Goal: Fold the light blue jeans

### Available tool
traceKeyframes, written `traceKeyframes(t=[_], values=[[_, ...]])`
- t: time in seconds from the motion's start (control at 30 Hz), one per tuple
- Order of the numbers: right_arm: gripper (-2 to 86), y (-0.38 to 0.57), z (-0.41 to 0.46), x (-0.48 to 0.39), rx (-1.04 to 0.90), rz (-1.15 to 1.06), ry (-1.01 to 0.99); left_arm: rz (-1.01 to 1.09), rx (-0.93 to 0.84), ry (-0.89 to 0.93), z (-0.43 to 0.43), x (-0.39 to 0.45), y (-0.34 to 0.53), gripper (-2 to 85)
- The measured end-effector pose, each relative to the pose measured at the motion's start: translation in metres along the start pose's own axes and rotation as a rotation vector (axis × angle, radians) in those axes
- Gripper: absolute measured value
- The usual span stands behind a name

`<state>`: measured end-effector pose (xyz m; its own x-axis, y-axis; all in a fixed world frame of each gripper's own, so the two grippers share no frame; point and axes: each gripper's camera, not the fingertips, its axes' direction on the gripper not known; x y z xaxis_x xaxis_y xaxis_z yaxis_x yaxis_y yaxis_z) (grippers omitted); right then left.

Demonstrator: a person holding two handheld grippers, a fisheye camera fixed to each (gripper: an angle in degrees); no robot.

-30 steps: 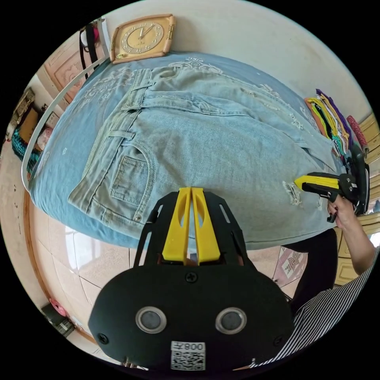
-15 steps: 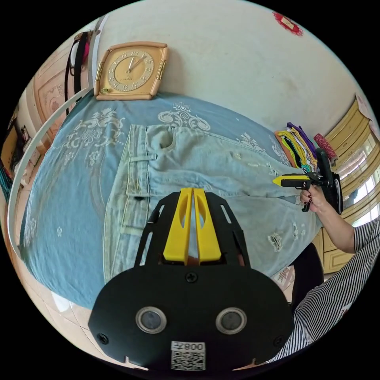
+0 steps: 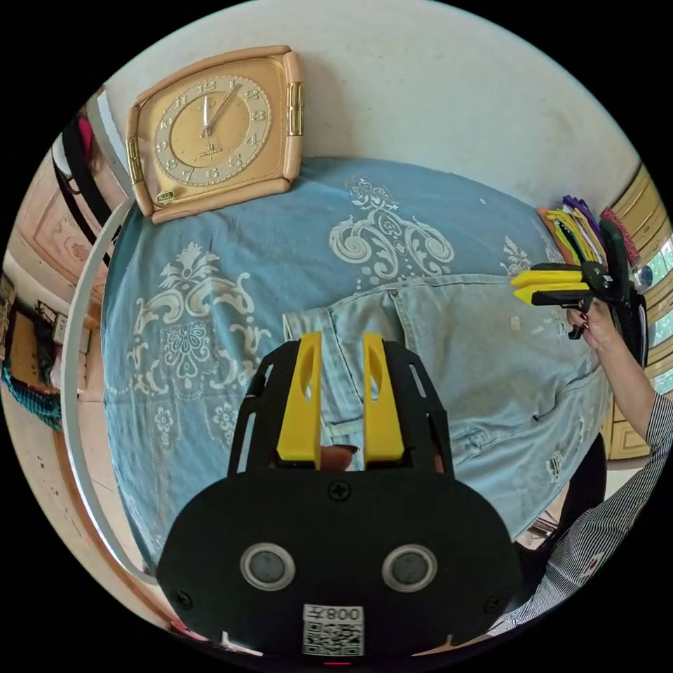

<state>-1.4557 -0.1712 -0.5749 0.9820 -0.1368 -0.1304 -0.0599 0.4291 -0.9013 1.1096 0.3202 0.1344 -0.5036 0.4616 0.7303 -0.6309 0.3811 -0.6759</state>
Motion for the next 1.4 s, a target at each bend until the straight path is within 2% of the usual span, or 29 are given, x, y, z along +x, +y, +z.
traceKeyframes(t=[0.2,0.3,0.43,0.77,1.13,1.4], values=[[9.0,-0.043,-0.006,-0.013,-0.062,-0.078,0.103,0.217,-0.15,-0.177,0.022,0.007,-0.063,10.3],[9.8,-0.059,-0.002,-0.021,-0.115,-0.113,0.135,0.284,-0.218,-0.2,0.037,0.01,-0.085,11.0],[10.3,-0.073,0.011,-0.031,-0.218,-0.146,0.12,0.311,-0.258,-0.164,0.047,0.006,-0.103,10.9],[9.4,-0.085,-0.005,-0.06,-0.215,-0.183,0.125,0.362,-0.335,-0.014,0.048,-0.014,-0.136,8.6],[4.3,-0.072,-0.018,-0.095,-0.166,-0.095,0.152,0.308,-0.243,-0.171,0.017,0.007,-0.109,2.6],[1.7,-0.051,-0.04,-0.135,-0.148,-0.053,0.142,0.283,-0.1,-0.198,-0.061,0.018,-0.058,1.3]])
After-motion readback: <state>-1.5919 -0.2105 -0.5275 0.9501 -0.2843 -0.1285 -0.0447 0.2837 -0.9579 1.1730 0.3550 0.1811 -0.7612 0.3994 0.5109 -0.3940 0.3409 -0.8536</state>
